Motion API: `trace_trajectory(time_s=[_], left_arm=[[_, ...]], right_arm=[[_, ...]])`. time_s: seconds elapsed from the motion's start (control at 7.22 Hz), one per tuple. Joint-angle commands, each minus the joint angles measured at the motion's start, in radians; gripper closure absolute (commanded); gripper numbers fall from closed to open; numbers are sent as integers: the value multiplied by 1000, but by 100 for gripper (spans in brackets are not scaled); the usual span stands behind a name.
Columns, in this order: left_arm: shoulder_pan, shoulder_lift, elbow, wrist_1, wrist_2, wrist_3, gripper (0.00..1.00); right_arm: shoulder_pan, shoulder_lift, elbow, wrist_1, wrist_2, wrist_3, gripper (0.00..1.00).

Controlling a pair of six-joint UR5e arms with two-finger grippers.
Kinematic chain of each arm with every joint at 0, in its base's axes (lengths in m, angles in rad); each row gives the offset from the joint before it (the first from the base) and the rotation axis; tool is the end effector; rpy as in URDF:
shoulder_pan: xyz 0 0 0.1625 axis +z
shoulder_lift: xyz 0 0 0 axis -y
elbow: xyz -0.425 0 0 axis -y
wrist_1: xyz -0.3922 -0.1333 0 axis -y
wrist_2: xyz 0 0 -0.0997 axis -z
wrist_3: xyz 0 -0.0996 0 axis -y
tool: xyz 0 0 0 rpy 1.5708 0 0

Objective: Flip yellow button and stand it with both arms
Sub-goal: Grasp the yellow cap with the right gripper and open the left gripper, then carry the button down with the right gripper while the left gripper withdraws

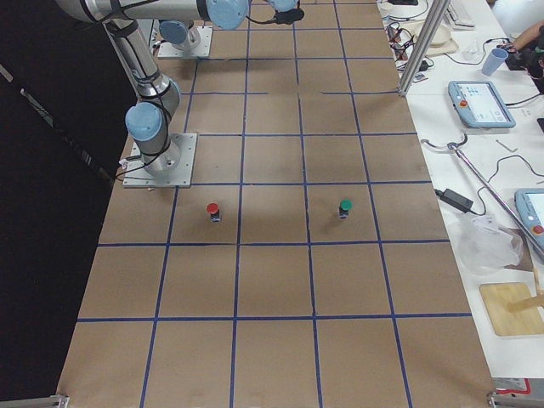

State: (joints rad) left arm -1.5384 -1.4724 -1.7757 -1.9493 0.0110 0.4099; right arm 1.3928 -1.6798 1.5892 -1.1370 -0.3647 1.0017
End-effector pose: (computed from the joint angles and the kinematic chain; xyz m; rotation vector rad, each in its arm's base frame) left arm -0.2187 -0.4432 0.4963 0.0809 -1.5786 -0.0375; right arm 0.1473 -0.4596 0.5535 1.3117 1.5303 0.8695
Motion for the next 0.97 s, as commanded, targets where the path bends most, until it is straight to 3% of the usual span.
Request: trace_trajectory(time_s=[0.0,0.14,0.28,0.42,0.55,0.83], left_arm=[[9,0,13,3,18,-37,1],[20,-8,13,36,50,-63,1],[36,-11,15,96,160,-100,1],[53,-22,13,204,281,-179,1],[54,-25,16,292,376,-242,1],[55,-54,77,326,399,-325,1]], right_arm=[[-15,2,0,-19,-11,-2,81],[-43,0,0,-93,-79,-21,81],[-57,0,-2,-125,-112,-44,81],[-72,2,-2,-148,-225,-113,80],[-81,2,0,-138,-400,-303,80],[-95,5,0,-152,-644,-574,80]])
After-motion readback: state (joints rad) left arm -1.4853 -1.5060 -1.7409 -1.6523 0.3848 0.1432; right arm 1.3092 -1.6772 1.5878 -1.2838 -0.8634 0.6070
